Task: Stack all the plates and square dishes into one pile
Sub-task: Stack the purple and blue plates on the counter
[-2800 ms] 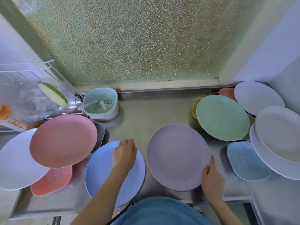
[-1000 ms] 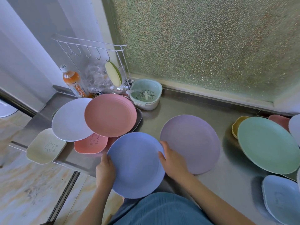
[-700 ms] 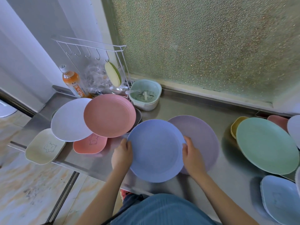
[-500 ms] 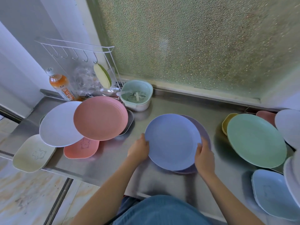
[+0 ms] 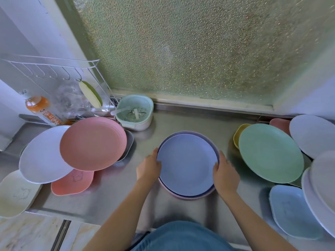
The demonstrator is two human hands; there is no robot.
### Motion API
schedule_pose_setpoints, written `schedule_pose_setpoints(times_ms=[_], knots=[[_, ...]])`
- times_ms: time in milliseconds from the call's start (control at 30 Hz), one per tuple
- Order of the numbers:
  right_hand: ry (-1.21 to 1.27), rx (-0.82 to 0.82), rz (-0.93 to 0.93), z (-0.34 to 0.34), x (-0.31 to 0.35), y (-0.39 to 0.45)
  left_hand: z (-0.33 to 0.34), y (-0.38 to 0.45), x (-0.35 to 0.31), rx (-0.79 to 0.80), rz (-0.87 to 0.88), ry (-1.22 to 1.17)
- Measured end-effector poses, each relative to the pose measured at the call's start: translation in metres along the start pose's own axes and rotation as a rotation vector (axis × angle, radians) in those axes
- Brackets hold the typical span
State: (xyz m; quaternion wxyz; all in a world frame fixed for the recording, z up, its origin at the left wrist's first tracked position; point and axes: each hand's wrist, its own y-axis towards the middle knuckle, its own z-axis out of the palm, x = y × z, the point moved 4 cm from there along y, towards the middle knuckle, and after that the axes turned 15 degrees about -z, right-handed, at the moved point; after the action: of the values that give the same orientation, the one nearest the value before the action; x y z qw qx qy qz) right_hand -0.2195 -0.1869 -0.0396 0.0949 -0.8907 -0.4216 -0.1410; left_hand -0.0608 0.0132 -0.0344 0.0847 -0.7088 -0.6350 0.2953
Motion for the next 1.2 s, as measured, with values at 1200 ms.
schedule_pose_setpoints(times_ms=[1200], knots=[[-0.073, 0.181, -0.170, 0.010, 0.025, 0.011, -0.006, 0.001, 0.012, -0.193, -0.126, -0.162]])
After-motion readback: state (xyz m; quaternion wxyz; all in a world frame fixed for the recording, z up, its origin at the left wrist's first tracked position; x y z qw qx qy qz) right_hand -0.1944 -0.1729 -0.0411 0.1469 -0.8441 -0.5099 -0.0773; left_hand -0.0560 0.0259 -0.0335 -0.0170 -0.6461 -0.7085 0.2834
